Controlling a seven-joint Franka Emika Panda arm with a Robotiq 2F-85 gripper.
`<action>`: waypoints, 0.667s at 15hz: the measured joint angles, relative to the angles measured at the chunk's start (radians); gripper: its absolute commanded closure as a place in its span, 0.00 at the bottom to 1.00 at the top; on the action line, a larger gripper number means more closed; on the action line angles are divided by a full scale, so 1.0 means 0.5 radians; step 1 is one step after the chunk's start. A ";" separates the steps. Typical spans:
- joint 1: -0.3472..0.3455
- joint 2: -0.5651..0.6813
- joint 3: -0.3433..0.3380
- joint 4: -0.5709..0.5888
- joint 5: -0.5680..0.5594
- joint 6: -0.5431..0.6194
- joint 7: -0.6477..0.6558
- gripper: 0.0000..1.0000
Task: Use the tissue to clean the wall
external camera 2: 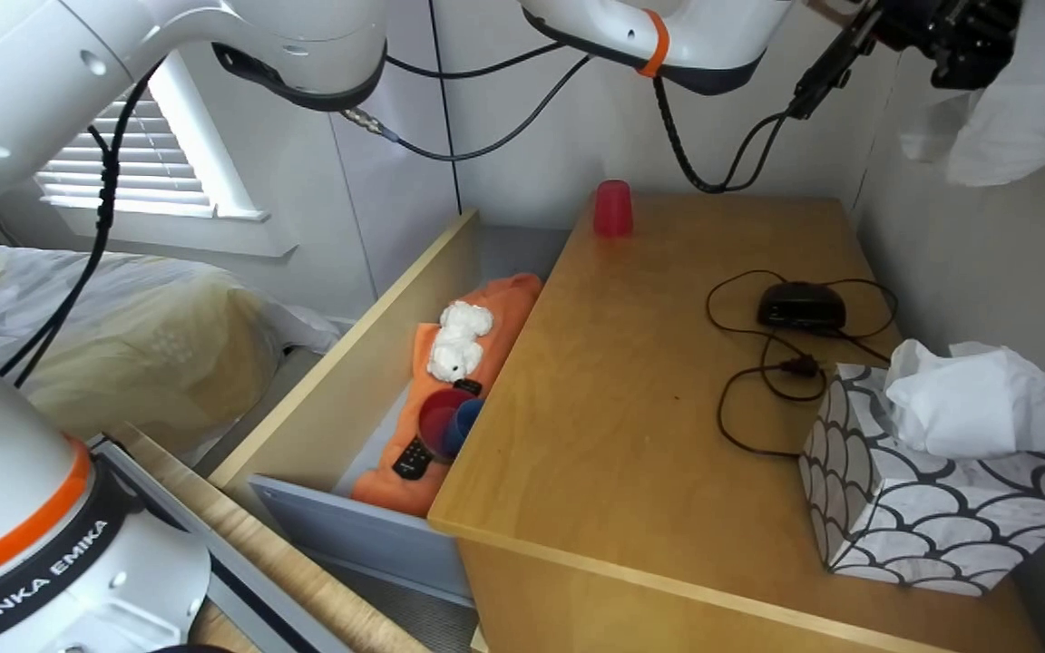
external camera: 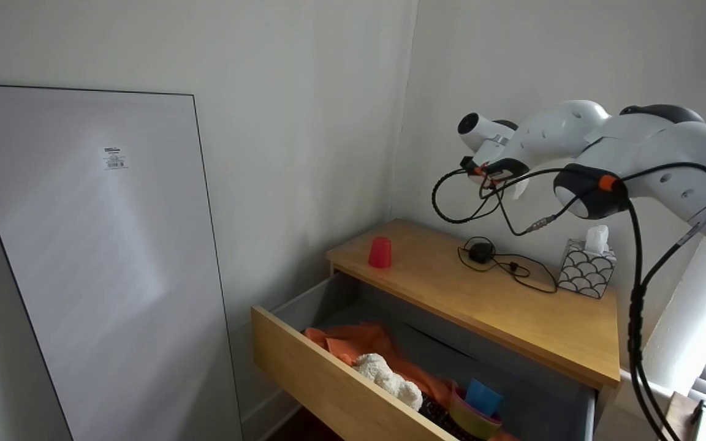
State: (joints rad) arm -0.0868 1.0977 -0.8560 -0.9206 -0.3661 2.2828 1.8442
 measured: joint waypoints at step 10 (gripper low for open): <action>0.004 -0.034 -0.053 0.096 -0.031 0.822 0.018 1.00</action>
State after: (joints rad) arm -0.0849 1.0808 -0.8823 -0.8728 -0.3817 2.6938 1.8533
